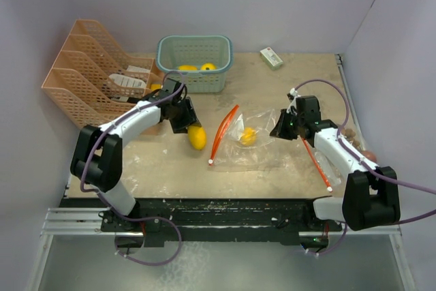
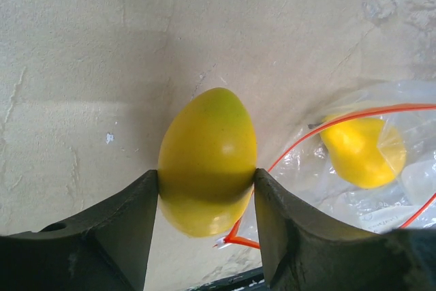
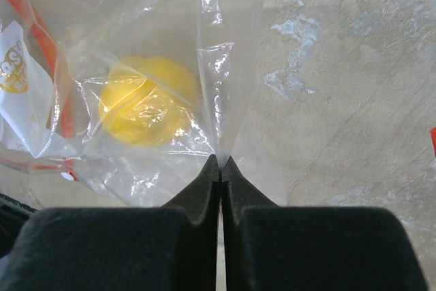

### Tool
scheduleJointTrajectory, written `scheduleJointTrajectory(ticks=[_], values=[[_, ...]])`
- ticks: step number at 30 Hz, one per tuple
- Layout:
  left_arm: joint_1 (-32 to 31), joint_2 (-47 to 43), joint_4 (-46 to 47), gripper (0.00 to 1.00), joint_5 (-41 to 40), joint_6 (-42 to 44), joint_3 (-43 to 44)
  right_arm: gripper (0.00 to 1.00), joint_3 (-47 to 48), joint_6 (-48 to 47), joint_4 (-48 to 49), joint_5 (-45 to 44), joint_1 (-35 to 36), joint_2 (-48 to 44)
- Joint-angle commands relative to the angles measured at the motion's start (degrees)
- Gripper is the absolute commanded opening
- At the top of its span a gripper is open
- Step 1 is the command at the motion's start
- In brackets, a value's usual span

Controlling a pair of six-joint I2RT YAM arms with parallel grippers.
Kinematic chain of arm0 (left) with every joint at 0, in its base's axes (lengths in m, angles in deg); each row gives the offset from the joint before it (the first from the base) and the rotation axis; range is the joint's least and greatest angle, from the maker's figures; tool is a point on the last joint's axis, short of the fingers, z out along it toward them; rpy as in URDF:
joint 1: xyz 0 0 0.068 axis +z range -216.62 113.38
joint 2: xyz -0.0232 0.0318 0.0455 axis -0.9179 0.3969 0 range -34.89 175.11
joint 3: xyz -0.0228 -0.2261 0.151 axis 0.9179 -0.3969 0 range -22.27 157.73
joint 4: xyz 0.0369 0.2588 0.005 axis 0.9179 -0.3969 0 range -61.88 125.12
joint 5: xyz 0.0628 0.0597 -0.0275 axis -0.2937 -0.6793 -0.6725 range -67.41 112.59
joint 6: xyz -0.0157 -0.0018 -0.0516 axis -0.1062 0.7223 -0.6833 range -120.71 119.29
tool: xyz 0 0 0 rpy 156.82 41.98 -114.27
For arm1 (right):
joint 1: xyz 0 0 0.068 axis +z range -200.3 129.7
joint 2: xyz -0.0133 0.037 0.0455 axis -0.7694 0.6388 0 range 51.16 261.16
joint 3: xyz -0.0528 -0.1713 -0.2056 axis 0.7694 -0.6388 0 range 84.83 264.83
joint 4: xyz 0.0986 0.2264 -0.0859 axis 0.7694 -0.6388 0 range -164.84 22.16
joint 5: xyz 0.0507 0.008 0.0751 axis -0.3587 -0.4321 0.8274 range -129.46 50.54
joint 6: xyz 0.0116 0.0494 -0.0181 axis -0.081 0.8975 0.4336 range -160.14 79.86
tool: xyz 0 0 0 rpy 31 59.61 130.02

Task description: Open the zip-top bag and remove the fake food

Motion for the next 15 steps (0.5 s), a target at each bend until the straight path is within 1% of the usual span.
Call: scheduleJointTrajectory(ticks=[1,5,7,10,15], values=[[0.19,-3.25,0.84,0.41,1.1,0.09,1.14,0.0,-0.19,-1.04,-0.35,-1.39,0.06,-0.9],[0.28,-3.63,0.68,0.41,1.57,0.44,3.48,0.0,-0.19,-1.11,-0.2,-1.25,0.02,-0.57],[0.74,-3.16,0.05,0.41,1.49,1.26,6.12,0.0,-0.19,-1.22,-0.17,-1.0,0.02,-0.3],[1.99,-1.18,-2.88,0.41,1.46,3.55,13.52,0.0,-0.4,-1.28,-0.2,-0.7,0.02,-0.18],[5.39,3.6,-7.21,0.41,1.83,7.48,28.85,0.0,-0.55,-1.22,-0.09,-0.97,0.05,-0.06]])
